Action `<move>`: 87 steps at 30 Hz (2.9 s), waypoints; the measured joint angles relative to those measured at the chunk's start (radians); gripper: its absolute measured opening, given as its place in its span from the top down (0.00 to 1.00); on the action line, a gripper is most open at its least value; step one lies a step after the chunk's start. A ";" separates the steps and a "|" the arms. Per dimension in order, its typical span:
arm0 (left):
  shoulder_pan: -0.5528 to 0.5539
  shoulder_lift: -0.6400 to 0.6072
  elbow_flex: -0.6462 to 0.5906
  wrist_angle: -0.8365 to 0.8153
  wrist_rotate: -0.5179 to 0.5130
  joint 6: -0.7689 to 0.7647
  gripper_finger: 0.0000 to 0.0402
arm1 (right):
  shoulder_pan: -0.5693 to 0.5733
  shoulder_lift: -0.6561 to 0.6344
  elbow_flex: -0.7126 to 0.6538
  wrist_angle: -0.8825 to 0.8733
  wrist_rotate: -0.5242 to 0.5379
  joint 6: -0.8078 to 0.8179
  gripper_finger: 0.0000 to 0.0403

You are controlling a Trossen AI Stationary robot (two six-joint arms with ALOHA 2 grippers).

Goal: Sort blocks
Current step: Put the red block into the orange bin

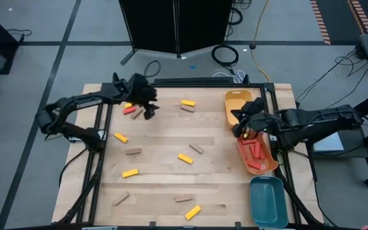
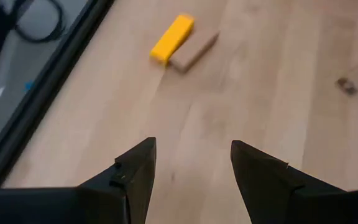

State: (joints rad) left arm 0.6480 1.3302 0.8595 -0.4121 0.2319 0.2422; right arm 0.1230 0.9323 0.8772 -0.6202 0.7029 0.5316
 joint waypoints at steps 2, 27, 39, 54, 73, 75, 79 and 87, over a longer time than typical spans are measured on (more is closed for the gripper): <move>0.008 -0.037 -0.040 0.005 -0.046 -0.042 0.49 | 0.000 0.043 0.000 0.038 -0.001 0.000 1.00; 0.080 0.161 -0.058 -0.384 -0.528 -0.300 0.49 | -0.015 0.391 0.000 0.146 -0.079 -0.114 1.00; 0.125 0.213 -0.045 -0.437 -0.526 -0.206 0.49 | -0.019 0.393 0.000 0.145 -0.250 -0.116 1.00; 0.313 0.213 -0.045 -0.405 -0.377 -0.062 0.49 | 0.022 0.393 0.000 0.145 -0.315 -0.090 1.00; 0.287 0.265 -0.048 -0.350 -0.302 -0.047 0.49 | 0.032 0.392 0.000 0.146 -0.312 -0.089 1.00; 0.286 0.264 -0.048 -0.353 -0.303 -0.066 0.49 | 0.032 0.392 0.000 0.145 -0.312 -0.090 1.00; 0.285 0.264 -0.048 -0.360 -0.300 -0.053 0.50 | 0.032 0.392 0.000 0.145 -0.312 -0.089 1.00; 0.285 0.263 -0.048 -0.366 -0.284 -0.054 0.73 | 0.036 0.392 0.000 0.145 -0.312 -0.051 1.00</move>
State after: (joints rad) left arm 0.9325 1.5937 0.8111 -0.7783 -0.0524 0.1886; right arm 0.1586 1.3247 0.8768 -0.4751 0.3904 0.4807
